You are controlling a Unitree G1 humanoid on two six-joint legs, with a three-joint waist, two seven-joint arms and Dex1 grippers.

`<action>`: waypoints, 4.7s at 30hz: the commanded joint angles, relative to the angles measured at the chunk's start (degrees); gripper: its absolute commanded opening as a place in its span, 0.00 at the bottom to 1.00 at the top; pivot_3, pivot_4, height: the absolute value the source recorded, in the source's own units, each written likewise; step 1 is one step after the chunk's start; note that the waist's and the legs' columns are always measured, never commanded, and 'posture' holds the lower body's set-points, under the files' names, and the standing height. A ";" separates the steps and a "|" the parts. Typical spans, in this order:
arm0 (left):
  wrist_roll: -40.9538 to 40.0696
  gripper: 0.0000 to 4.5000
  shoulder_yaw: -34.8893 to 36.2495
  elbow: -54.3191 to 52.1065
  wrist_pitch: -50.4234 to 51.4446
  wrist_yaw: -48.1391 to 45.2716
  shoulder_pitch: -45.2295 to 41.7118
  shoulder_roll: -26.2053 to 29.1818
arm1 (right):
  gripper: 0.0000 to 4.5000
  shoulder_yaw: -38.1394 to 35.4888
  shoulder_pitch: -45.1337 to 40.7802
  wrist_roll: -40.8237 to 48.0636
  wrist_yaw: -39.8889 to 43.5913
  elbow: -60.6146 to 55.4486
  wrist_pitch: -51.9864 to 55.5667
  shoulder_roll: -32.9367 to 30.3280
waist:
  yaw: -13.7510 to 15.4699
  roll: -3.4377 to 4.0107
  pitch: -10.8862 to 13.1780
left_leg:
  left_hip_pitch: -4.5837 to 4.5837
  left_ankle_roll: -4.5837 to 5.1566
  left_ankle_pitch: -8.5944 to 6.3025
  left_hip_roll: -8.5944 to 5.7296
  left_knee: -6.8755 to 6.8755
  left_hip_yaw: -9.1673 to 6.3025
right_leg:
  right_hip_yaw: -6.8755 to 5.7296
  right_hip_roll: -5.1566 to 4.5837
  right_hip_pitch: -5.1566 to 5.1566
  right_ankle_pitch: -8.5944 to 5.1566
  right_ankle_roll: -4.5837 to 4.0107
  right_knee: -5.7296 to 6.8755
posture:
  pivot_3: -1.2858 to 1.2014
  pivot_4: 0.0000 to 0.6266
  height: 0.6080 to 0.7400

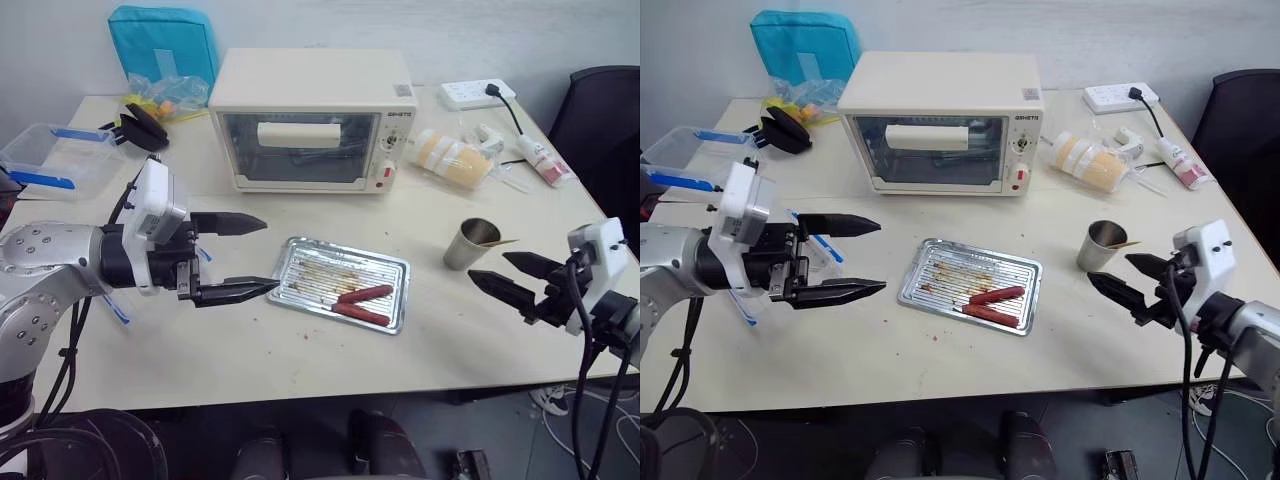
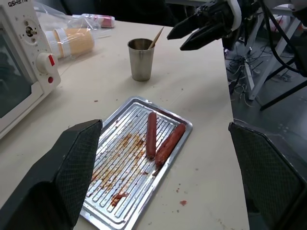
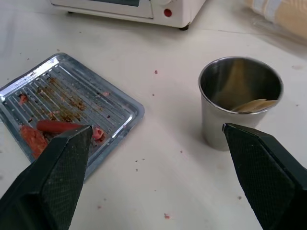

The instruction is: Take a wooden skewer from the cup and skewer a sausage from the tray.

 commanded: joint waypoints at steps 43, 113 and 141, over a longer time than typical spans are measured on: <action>4.00 0.99 -1.22 3.47 -3.17 -1.46 -4.32 -0.77 | 1.00 -1.02 -1.70 1.77 -0.17 3.28 -2.16 -6.91 | 0.14 -0.01 0.00 | -0.09 0.02 0.00 0.00 -0.01 -0.04 | -0.09 0.00 0.01 0.00 0.01 -0.12 | 0.52 0.24 1.00; 7.17 0.99 -2.12 6.17 -4.17 -2.24 -8.02 -1.44 | 1.00 7.08 -8.67 -2.85 -4.84 7.27 -4.92 -4.24 | 0.00 -0.01 0.00 | -0.14 0.02 0.01 0.01 -0.01 -0.02 | -0.14 0.01 0.01 0.01 0.02 -0.18 | 0.52 0.24 1.00; 9.21 0.99 -3.63 8.44 -5.76 -4.18 -9.97 -2.51 | 1.00 2.51 -5.84 -3.71 -3.34 6.93 -2.15 -6.53 | 0.00 -0.01 0.00 | -0.18 0.04 0.02 0.01 -0.01 0.02 | -0.17 0.02 0.04 0.05 0.08 -0.28 | 0.52 0.24 1.00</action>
